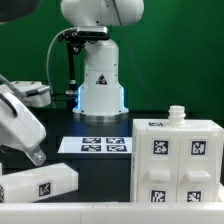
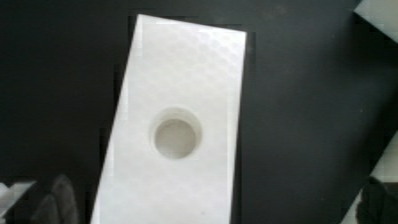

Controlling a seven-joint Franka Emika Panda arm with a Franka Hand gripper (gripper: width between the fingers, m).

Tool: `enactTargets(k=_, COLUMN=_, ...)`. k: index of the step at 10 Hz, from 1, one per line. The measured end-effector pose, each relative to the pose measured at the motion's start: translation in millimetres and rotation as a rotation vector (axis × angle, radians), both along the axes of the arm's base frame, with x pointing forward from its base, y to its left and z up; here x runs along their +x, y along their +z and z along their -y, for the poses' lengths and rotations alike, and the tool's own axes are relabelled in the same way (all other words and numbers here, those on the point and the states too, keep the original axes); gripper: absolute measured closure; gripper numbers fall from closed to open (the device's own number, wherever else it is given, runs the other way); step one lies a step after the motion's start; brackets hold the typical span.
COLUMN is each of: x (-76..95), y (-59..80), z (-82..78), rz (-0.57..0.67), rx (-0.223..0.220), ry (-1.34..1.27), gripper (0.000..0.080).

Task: Assemble cabinet

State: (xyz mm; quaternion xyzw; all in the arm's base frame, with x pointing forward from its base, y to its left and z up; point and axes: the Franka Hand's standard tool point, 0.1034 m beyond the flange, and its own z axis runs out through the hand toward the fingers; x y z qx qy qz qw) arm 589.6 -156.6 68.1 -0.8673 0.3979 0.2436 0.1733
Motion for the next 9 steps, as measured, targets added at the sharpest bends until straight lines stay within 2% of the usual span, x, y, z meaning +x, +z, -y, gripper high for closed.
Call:
enactTargets(k=3, x=-0.9, y=-1.5, z=-0.7, rz=-0.007, rx=0.003, ry=-0.008, gripper=0.0002)
enactTargets(k=6, x=-12.5, y=-13.2, z=-12.7, rz=-0.159, rx=0.101, ry=-0.090, gripper=0.0002)
enactTargets(k=8, x=-15.4, y=-15.4, z=-11.9, rz=-0.175, rx=0.107, ry=-0.088, gripper=0.0002)
enactTargets(k=9, x=-26.2, y=-15.9, z=-11.7, rz=-0.231, rx=0.150, ry=-0.082, gripper=0.0002)
